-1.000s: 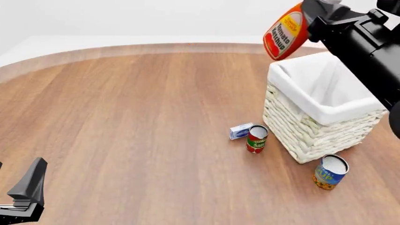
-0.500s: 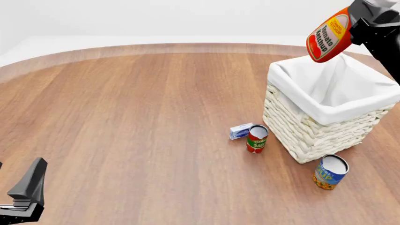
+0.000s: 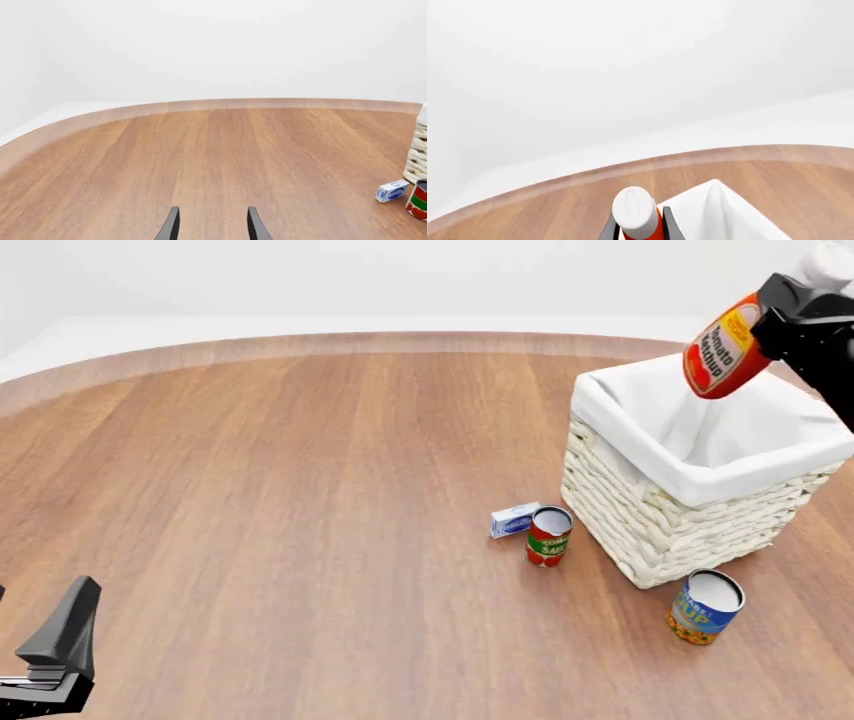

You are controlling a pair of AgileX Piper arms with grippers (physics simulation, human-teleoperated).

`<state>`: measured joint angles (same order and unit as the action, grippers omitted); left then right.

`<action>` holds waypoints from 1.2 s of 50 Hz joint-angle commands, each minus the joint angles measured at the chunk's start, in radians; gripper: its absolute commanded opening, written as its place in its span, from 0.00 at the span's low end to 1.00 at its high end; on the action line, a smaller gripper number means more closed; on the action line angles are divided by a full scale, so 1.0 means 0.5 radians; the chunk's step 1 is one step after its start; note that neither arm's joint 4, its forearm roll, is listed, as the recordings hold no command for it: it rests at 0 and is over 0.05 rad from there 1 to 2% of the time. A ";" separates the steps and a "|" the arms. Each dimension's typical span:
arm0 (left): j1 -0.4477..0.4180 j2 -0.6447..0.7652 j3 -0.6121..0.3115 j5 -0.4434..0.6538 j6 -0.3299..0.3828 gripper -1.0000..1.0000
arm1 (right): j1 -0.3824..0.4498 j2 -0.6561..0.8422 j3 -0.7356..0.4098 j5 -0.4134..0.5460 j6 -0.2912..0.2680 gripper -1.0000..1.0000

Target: Pick up the ketchup, and put it in the basket.

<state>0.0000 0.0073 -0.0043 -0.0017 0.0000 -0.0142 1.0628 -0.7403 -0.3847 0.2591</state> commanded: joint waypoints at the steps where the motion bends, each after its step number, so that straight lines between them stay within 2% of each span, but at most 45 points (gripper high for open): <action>1: 0.000 0.000 0.000 0.000 0.000 1.00 | -0.038 0.096 -0.012 -0.014 0.010 0.00; 18: 0.000 0.000 0.000 0.000 0.000 1.00 | -0.022 0.317 -0.056 -0.033 -0.015 0.00; 29: 0.000 0.000 0.000 0.000 0.000 1.00 | -0.061 0.416 -0.103 -0.002 -0.099 0.00; 31: 0.000 0.000 0.000 0.000 0.000 1.00 | -0.065 0.462 -0.122 0.010 -0.143 0.00; 44: 0.000 0.000 0.000 0.000 0.000 1.00 | -0.072 0.573 -0.131 -0.005 -0.208 0.00; 45: 0.000 0.000 0.000 0.000 0.000 1.00 | -0.080 0.588 -0.144 0.012 -0.246 0.00; 60: 0.000 0.000 0.000 0.000 0.000 1.00 | -0.101 0.619 -0.156 0.036 -0.282 0.00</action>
<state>0.0000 0.0073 -0.0043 -0.0017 0.0000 -0.0583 1.3597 -0.8061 -0.3743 0.1198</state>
